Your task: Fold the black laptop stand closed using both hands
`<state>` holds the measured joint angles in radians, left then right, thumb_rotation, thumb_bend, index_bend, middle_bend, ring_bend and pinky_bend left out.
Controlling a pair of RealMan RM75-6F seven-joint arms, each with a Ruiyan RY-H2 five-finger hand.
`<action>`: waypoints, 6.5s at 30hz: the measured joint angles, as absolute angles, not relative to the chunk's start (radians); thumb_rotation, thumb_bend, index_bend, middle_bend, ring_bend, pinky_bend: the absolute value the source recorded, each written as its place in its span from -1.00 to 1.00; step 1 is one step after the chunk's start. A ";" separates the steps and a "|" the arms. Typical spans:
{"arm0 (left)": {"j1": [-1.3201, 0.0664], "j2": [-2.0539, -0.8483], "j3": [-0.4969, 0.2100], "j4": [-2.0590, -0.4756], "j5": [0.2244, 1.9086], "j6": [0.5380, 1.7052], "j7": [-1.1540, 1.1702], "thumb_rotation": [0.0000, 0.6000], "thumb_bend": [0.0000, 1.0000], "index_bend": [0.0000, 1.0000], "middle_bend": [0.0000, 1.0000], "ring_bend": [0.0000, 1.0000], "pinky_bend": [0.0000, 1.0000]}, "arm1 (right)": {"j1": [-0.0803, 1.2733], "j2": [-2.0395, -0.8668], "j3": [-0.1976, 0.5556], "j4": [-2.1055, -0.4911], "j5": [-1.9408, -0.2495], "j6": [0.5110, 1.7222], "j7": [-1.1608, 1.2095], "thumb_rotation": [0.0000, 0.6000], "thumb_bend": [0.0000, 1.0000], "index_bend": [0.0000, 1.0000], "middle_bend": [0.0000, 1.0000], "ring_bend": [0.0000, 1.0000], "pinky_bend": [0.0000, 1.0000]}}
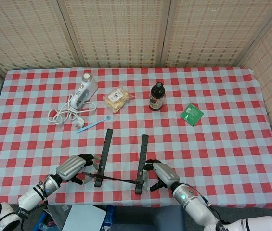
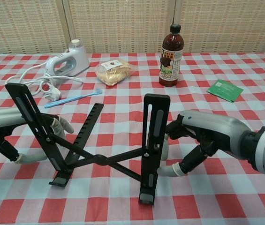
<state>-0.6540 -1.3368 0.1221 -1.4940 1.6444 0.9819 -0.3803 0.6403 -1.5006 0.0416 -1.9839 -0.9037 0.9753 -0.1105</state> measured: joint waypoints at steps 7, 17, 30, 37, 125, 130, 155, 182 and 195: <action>-0.655 -1.341 0.124 -1.494 1.648 0.979 -0.378 1.00 -0.27 -0.28 -0.60 -0.64 -0.56 | 0.634 -1.503 0.042 -1.984 -0.896 0.975 -0.121 1.00 -0.61 0.24 -0.22 -0.76 -0.85; -0.656 -1.340 0.121 -1.497 1.645 0.976 -0.374 1.00 -0.27 -0.30 -0.60 -0.64 -0.56 | 0.630 -1.508 0.049 -1.984 -0.894 0.957 -0.118 1.00 -0.61 0.24 -0.22 -0.76 -0.85; -0.658 -1.341 0.121 -1.501 1.643 0.970 -0.369 1.00 -0.27 -0.30 -0.60 -0.64 -0.56 | 0.627 -1.508 0.062 -1.977 -0.887 0.963 -0.129 1.00 -0.63 0.24 -0.22 -0.76 -0.85; -0.658 -1.337 0.121 -1.504 1.643 0.970 -0.367 1.00 -0.27 -0.30 -0.60 -0.64 -0.56 | 0.639 -1.526 0.074 -1.963 -0.870 0.952 -0.138 1.00 -0.68 0.24 -0.22 -0.76 -0.85; -0.708 -1.269 0.038 -1.319 1.649 0.972 -0.176 1.00 -0.34 -1.00 -1.00 -1.00 -0.69 | 0.594 -1.424 0.112 -1.850 -1.356 1.183 -0.301 1.00 -0.96 -1.00 -1.00 -1.00 -1.00; -0.749 -1.378 0.031 -1.173 1.708 0.983 -0.101 1.00 -0.48 -1.00 -1.00 -1.00 -0.70 | 0.604 -1.436 0.043 -1.772 -1.539 1.178 -0.364 1.00 -1.00 -1.00 -1.00 -1.00 -1.00; -0.848 -1.643 0.058 -0.862 1.747 0.989 -0.103 1.00 -0.50 -1.00 -1.00 -1.00 -0.71 | 0.644 -1.680 0.006 -1.396 -1.670 1.127 -0.436 1.00 -1.00 -1.00 -1.00 -1.00 -1.00; -0.855 -1.671 0.065 -0.879 1.685 0.964 -0.146 1.00 -0.50 -1.00 -1.00 -1.00 -0.71 | 0.653 -1.778 0.000 -1.220 -1.680 1.110 -0.407 1.00 -1.00 -1.00 -1.00 -1.00 -1.00; -0.856 -1.664 0.065 -0.925 1.661 0.941 -0.159 1.00 -0.50 -1.00 -1.00 -1.00 -0.71 | 0.666 -1.825 0.013 -1.145 -1.693 1.131 -0.384 1.00 -1.00 -1.00 -1.00 -1.00 -1.00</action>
